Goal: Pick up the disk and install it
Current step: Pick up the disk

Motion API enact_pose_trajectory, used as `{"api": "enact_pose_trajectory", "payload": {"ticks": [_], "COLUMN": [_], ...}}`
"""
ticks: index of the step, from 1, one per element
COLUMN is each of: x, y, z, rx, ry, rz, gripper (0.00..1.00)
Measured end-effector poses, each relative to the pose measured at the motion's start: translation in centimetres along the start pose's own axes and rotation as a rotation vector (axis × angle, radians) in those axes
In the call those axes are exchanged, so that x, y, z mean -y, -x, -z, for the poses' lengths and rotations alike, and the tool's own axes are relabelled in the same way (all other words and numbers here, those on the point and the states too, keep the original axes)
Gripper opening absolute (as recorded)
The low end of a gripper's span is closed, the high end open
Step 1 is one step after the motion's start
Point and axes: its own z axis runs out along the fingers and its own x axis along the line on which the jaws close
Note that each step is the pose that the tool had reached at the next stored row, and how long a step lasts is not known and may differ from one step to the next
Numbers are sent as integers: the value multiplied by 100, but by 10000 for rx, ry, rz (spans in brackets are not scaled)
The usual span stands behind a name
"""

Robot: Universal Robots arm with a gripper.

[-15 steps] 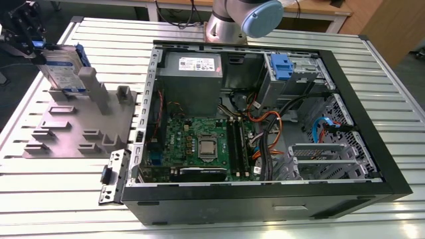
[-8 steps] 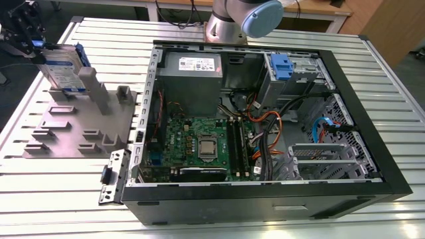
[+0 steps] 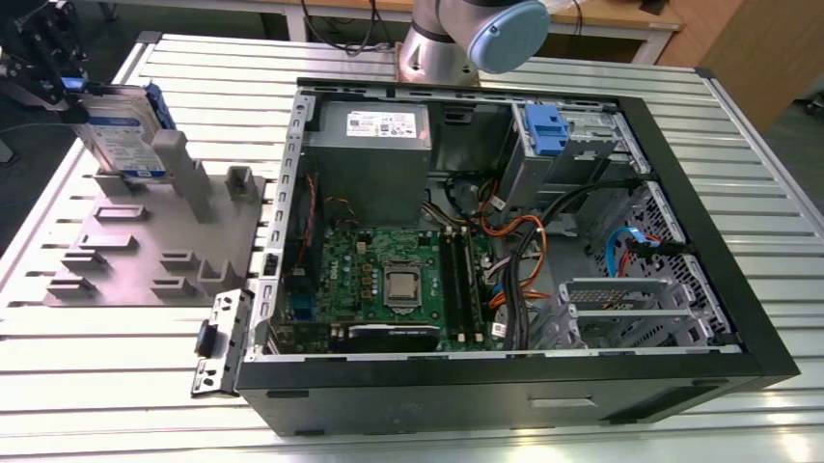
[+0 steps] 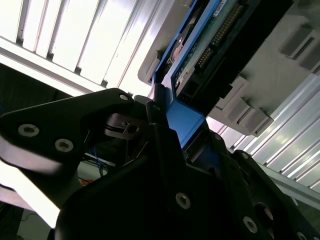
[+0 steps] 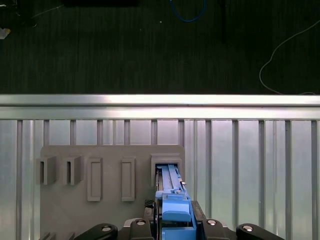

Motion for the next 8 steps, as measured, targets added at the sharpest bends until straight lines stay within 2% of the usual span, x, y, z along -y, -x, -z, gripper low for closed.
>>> {"api": "enact_pose_trajectory", "payload": {"ticks": [8], "x": [0], "y": [0], "z": [25], "rx": [-1], "ry": [3], "rz": [0], "gripper": [37]}}
